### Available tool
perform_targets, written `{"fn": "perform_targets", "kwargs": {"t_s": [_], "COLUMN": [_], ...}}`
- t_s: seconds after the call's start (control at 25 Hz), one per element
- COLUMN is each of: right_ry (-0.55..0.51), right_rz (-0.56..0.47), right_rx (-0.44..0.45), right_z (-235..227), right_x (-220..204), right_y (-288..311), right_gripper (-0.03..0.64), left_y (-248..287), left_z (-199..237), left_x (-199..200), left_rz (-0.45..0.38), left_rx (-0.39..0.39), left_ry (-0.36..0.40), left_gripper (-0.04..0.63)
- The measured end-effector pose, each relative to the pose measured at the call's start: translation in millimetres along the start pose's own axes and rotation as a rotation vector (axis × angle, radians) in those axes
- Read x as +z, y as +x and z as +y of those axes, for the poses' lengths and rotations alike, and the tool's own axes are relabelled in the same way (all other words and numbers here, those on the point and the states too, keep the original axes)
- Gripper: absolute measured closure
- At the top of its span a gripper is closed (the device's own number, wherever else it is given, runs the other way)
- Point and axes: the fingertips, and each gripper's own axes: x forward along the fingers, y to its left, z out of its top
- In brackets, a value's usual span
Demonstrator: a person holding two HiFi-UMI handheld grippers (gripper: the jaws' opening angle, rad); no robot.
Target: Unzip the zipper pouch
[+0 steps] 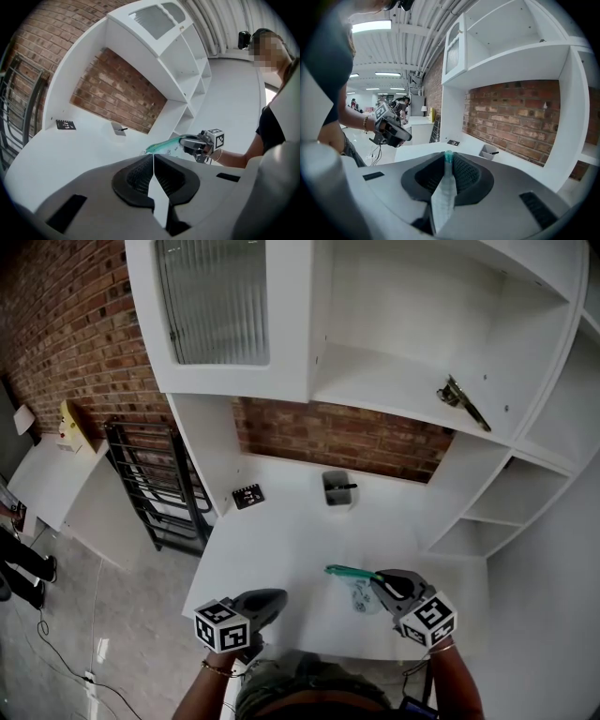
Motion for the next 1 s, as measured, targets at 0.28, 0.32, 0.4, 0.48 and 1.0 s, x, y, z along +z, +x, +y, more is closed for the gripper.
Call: {"fn": "perform_targets", "kwargs": {"t_s": [0.28, 0.32, 0.4, 0.48, 1.0], "right_ry": [-0.011, 0.002, 0.035, 0.075, 0.21], "right_rz": [-0.033, -0.045, -0.072, -0.101, -0.164], "right_rx": [-0.022, -0.02, -0.011, -0.001, 0.018], "right_z": [-33.4, -36.6, -42.8, -49.0, -76.8], "right_x": [24.2, 27.5, 33.3, 41.1, 72.2], "right_y": [23.5, 28.9, 40.3, 51.4, 139.3], "right_gripper": [0.569, 0.569, 0.569, 0.569, 0.569], "left_y": [-12.2, -13.4, -14.5, -14.8, -38.3], "left_z": [8.6, 9.6, 11.3, 12.0, 30.5], "left_x": [1.9, 1.9, 0.8, 0.1, 11.0], "left_rz": [0.003, 0.002, 0.008, 0.016, -0.051], "left_rx": [0.084, 0.095, 0.12, 0.145, 0.283], "left_ry": [0.073, 0.082, 0.109, 0.148, 0.228], "left_gripper": [0.591, 0.591, 0.592, 0.594, 0.594]}}
